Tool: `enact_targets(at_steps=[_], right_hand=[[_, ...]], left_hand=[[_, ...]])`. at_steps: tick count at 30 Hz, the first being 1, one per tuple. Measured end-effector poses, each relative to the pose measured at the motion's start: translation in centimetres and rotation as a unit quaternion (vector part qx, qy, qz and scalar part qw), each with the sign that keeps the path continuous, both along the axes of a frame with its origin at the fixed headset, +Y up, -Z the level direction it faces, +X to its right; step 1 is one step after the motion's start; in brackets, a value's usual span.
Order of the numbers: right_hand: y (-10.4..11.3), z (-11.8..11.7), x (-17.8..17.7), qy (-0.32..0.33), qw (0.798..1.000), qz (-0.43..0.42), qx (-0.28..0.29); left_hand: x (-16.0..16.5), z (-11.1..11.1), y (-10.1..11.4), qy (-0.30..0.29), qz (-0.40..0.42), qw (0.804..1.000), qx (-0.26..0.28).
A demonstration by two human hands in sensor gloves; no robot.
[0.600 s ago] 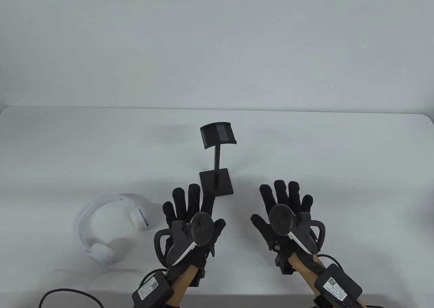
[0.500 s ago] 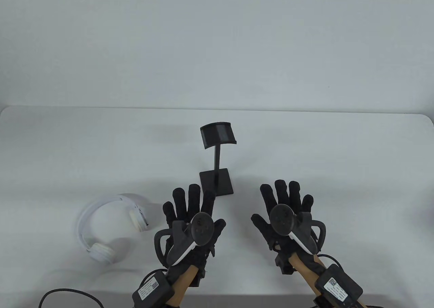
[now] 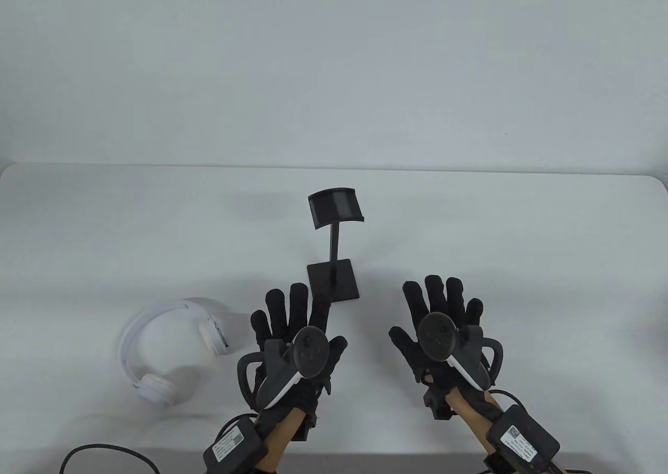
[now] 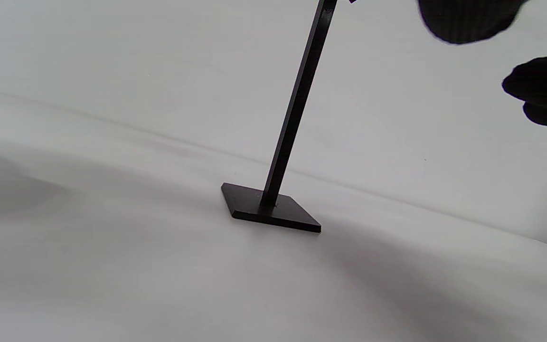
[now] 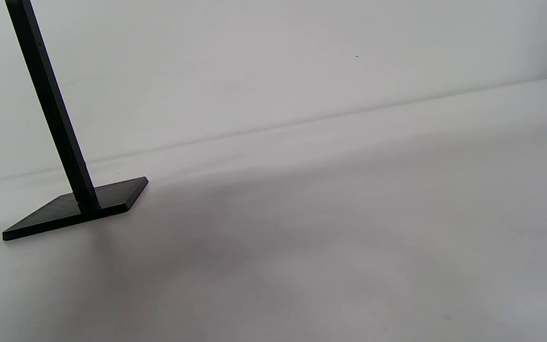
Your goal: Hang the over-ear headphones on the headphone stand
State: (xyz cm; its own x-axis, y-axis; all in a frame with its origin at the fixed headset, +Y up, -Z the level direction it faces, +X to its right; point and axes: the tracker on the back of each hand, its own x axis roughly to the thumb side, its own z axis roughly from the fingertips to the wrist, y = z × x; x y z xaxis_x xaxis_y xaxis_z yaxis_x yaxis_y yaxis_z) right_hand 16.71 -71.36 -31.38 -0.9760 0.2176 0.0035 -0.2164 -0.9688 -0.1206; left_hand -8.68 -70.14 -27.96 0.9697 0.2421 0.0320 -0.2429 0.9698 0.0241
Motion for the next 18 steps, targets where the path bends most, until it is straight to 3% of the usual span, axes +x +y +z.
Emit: enact_targets(at_steps=[10, 18], right_hand=[[1.0, 0.5, 0.6, 0.002, 1.0, -0.025, 0.014], [1.8, 0.8, 0.7, 0.008, 0.999, -0.034, 0.027]], left_hand=[[-0.7, 0.2, 0.9, 0.037, -0.006, 0.999, 0.013], [-3.2, -0.4, 4.0, 0.076, -0.03, 0.997, 0.003]])
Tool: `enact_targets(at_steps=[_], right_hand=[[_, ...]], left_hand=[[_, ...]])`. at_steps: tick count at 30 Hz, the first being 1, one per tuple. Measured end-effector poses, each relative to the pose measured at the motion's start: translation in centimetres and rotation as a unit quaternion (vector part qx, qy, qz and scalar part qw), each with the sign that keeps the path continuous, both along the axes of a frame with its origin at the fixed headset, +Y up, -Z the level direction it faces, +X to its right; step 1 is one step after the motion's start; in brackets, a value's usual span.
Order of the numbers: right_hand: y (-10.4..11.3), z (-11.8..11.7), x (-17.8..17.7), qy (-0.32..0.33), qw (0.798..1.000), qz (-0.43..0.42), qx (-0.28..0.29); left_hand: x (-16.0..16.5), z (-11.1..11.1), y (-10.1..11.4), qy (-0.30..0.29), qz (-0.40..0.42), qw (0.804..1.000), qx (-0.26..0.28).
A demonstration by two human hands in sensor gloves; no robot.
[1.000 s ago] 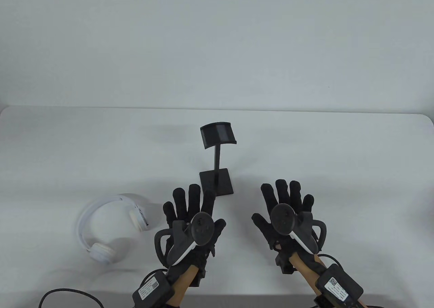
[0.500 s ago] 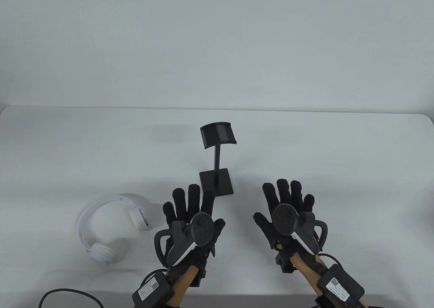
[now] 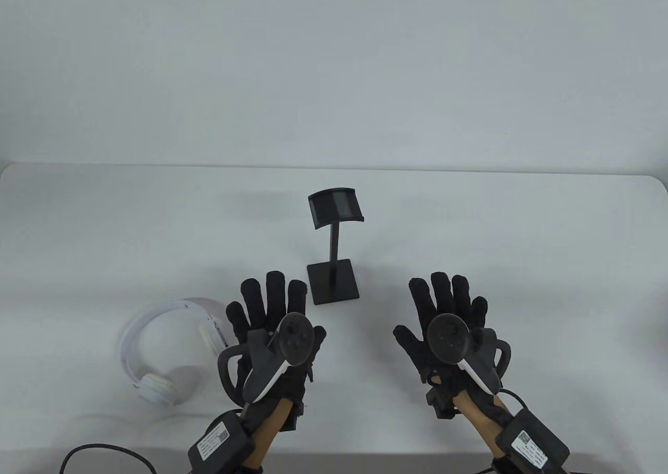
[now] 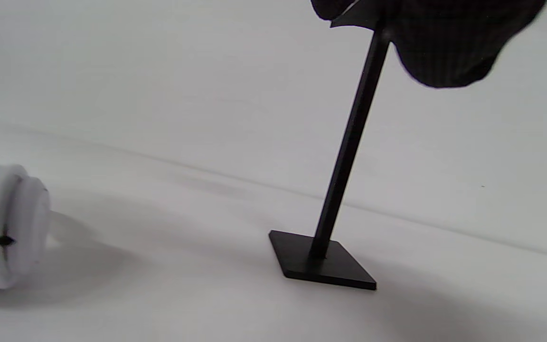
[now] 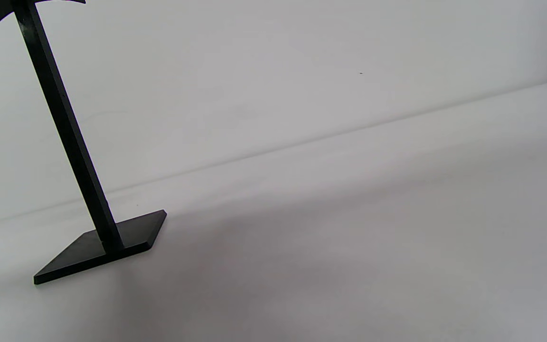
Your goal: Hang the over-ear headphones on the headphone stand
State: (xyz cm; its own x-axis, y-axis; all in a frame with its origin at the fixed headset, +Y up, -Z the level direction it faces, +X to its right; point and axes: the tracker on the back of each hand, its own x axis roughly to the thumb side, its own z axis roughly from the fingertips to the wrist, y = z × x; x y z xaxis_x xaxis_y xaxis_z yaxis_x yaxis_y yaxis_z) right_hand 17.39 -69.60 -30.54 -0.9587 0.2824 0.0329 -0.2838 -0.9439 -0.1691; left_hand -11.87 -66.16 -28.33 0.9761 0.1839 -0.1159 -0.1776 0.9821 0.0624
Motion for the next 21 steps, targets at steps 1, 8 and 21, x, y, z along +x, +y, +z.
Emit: enact_targets(at_steps=[1, 8, 21], right_hand=[[0.0, 0.0, 0.0, 0.0, 1.0, 0.0, 0.0], [0.1, 0.0, -0.1, 0.005, 1.0, -0.001, 0.002], [0.1, -0.1, 0.0, 0.002, 1.0, -0.002, -0.003]], left_hand=[[-0.5, -0.1, 0.3, 0.006, -0.003, 1.0, -0.004], [-6.5, -1.5, 1.6, 0.083, -0.012, 0.995, -0.058], [-20.8, -3.3, -3.4, 0.3, 0.099, 0.923, -0.219]])
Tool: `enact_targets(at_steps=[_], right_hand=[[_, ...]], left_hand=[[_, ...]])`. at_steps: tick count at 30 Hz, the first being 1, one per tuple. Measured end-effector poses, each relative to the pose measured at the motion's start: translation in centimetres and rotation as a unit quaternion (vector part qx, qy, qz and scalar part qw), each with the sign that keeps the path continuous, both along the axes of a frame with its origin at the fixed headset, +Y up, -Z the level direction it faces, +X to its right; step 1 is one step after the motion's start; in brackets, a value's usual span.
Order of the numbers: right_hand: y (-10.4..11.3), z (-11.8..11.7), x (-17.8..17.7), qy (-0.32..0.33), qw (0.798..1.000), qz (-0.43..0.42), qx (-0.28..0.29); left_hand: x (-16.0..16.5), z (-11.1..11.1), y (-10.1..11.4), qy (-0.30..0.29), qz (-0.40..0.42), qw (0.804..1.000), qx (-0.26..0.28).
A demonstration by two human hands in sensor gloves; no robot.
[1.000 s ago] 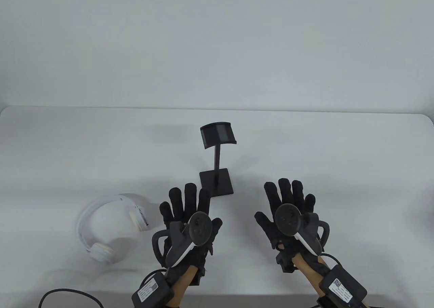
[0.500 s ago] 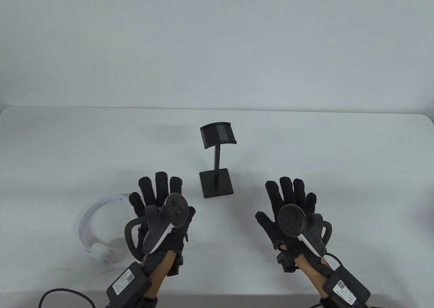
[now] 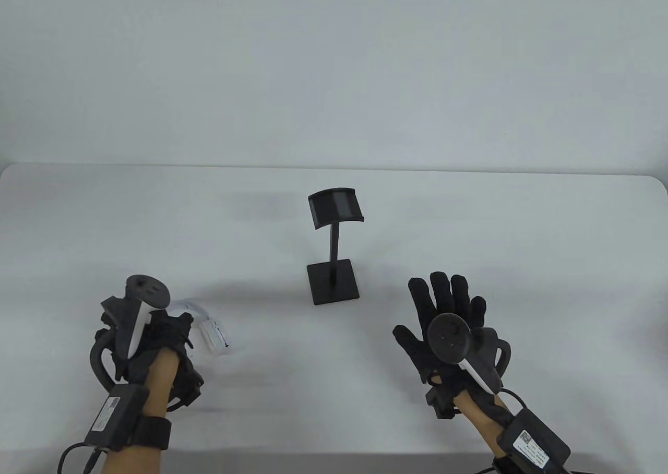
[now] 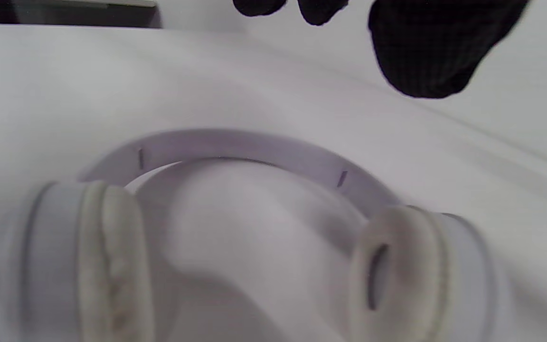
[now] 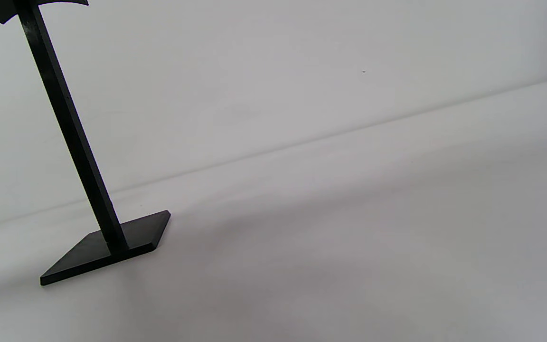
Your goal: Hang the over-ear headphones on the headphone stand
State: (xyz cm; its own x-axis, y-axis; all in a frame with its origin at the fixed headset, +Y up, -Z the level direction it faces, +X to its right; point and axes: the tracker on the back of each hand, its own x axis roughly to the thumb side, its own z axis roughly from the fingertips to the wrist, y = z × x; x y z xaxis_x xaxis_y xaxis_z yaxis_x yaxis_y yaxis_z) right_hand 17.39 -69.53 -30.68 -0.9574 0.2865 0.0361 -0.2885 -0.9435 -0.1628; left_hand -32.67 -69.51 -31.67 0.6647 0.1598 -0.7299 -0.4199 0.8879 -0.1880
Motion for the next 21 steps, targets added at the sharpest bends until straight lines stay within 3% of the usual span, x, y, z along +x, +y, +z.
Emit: enact_targets(at_steps=[12, 16, 21], right_hand=[[-0.1, -0.4, 0.3, -0.008, 1.0, -0.003, -0.01], [-0.1, -0.5, 0.4, -0.011, 1.0, -0.003, -0.012], [-0.1, -0.5, 0.5, -0.013, 1.0, -0.005, -0.013]], left_hand=[[-7.7, 2.8, -6.1, 0.172, 0.098, 0.975, -0.102], [-8.3, 3.3, -7.0, 0.192, 0.148, 0.964, -0.109], [-8.2, 3.3, -7.5, 0.191, 0.149, 0.962, -0.125]])
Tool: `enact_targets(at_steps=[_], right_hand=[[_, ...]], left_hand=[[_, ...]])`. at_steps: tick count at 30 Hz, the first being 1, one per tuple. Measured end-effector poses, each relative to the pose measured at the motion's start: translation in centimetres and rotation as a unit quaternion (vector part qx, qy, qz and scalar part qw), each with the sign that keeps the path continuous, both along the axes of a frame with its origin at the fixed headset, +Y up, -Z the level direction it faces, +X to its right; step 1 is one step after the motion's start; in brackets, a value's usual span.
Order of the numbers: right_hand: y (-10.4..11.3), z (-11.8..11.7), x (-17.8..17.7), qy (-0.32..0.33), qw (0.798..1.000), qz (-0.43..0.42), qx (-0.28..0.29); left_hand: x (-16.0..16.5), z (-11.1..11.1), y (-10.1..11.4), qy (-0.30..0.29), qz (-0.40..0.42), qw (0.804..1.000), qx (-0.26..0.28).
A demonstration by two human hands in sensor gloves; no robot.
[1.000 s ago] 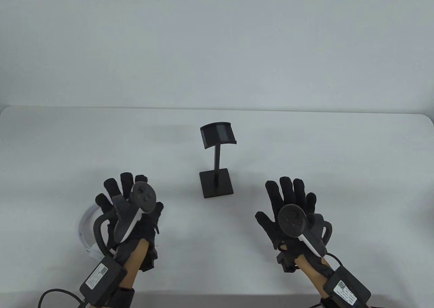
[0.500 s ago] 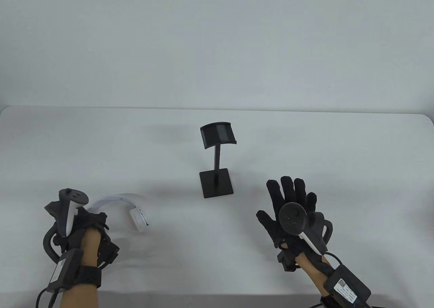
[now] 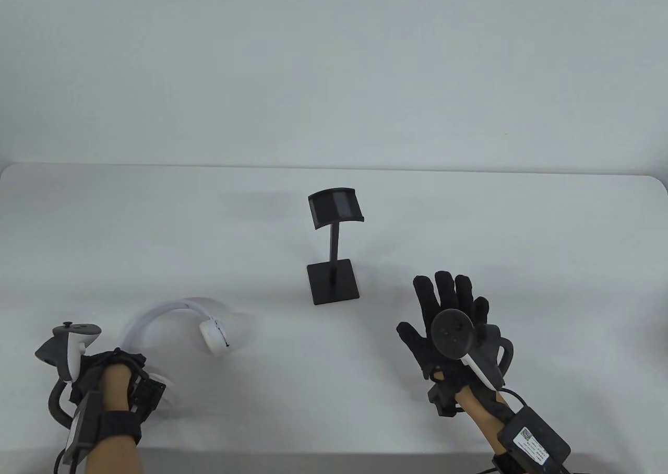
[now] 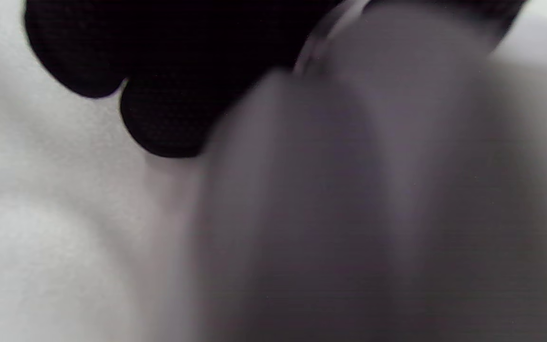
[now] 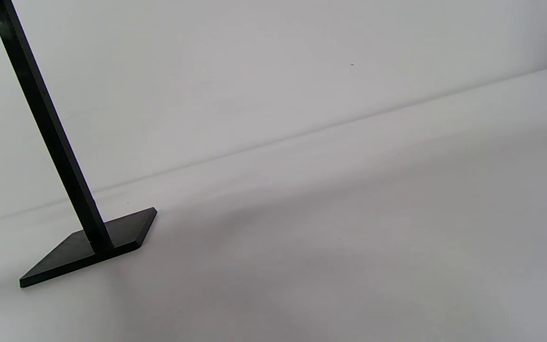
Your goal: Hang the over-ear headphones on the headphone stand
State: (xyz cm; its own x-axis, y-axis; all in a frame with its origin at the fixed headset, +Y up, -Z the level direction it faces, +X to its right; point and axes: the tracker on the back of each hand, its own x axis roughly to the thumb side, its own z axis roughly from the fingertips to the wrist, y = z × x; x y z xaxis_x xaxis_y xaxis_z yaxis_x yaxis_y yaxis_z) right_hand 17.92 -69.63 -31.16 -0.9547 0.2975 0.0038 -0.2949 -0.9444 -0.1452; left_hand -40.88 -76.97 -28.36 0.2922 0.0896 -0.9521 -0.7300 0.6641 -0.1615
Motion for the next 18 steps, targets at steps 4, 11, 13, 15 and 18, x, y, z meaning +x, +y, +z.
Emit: enact_targets(at_steps=[4, 11, 13, 15, 18], right_hand=[[0.0, -0.1, 0.1, -0.002, 1.0, 0.0, -0.002], [0.2, 0.0, 0.3, -0.003, 1.0, -0.008, 0.0], [0.4, 0.0, 0.4, -0.004, 1.0, -0.014, 0.0], [0.5, 0.0, 0.5, -0.005, 1.0, -0.016, 0.002], [0.6, 0.1, 0.6, -0.004, 1.0, -0.019, 0.002]], left_hand=[[0.2, -0.1, -0.1, -0.009, 0.005, 1.0, -0.001], [0.6, -0.3, -0.1, -0.021, 0.024, 0.999, 0.031], [1.1, -0.4, 0.3, -0.03, 0.03, 0.998, 0.043], [1.8, -0.6, 1.1, -0.051, 0.022, 0.997, 0.061], [3.3, -1.2, 2.9, -0.089, 0.021, 0.991, 0.103]])
